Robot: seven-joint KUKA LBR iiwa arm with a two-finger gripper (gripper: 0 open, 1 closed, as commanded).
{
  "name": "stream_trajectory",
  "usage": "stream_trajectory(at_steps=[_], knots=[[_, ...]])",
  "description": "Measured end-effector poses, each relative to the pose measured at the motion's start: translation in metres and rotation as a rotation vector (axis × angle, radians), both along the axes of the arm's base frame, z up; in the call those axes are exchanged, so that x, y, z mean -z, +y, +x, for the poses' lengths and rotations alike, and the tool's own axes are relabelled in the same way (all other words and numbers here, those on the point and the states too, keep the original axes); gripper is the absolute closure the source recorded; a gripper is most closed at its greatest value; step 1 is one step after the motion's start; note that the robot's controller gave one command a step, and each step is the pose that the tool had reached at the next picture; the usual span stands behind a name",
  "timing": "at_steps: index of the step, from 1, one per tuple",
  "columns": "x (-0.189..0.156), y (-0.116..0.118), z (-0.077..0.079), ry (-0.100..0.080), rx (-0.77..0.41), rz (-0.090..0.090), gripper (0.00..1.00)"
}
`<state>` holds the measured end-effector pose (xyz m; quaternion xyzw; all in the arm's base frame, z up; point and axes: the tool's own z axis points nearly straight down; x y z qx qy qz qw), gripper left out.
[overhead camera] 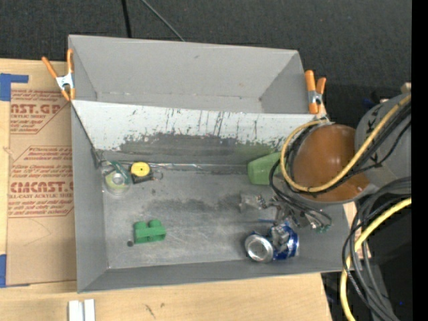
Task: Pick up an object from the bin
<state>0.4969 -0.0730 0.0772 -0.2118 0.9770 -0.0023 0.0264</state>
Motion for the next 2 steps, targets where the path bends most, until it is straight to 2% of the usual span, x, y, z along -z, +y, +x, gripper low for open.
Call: stream_trajectory(at_steps=[1,2], knots=[[0.004,-0.004,-0.008,0.033,-0.002,-0.006,1.0],[-0.154,0.014,-0.002,0.043,-0.028,-0.008,1.0]])
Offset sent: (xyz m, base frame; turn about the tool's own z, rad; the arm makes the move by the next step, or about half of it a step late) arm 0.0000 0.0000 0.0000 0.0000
